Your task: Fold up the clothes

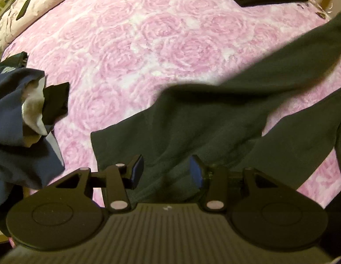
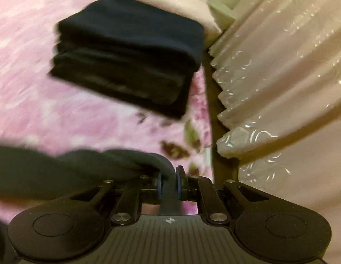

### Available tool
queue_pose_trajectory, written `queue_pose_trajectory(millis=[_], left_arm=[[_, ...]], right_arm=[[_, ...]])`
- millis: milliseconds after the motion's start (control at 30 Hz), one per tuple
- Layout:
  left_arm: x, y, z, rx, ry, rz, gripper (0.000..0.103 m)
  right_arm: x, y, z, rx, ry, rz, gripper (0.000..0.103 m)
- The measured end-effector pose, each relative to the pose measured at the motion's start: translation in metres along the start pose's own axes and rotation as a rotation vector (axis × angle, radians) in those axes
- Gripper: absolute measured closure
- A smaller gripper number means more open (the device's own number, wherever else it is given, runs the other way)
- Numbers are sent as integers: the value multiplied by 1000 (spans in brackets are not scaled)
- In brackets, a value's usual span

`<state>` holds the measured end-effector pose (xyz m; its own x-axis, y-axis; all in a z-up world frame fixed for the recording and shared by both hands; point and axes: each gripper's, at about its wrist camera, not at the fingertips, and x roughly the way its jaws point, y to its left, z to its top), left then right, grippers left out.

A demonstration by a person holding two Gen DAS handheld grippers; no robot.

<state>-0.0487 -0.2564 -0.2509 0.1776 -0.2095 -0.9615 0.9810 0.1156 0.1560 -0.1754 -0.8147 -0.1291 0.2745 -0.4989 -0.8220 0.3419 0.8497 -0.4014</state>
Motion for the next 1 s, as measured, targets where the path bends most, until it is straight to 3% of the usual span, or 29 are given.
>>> queue_pose_trajectory(millis=[67,200,367,533,600,667,733,867,1000], left_arm=[[4,-7,11,27,-8,3,62],[13,-28,30,147,-50,-6,61],[29,-74,54,457,-140,-44,59],[55,-129,67,749,-187,-114,59],[69,-140,66,820,-158,-124,64],[83,-149,65,876,-125,-135,93],[78,-141,68,836,-148,-138,99],[52,-91,94,501,-213,-151,99],[58,-55,111,311,-192,-57,99]], right_arm=[[16,4,6,-21,-6,-20,31],[20,17,-3,-6,6,77,31],[7,47,-54,-5,38,186,31],[7,83,-105,-188,51,211,31],[13,84,-113,-226,40,196,31],[19,78,-113,-242,23,180,31],[25,68,-112,-259,-8,160,31],[39,54,-99,-350,-73,92,31],[62,48,-85,-464,-111,63,31]])
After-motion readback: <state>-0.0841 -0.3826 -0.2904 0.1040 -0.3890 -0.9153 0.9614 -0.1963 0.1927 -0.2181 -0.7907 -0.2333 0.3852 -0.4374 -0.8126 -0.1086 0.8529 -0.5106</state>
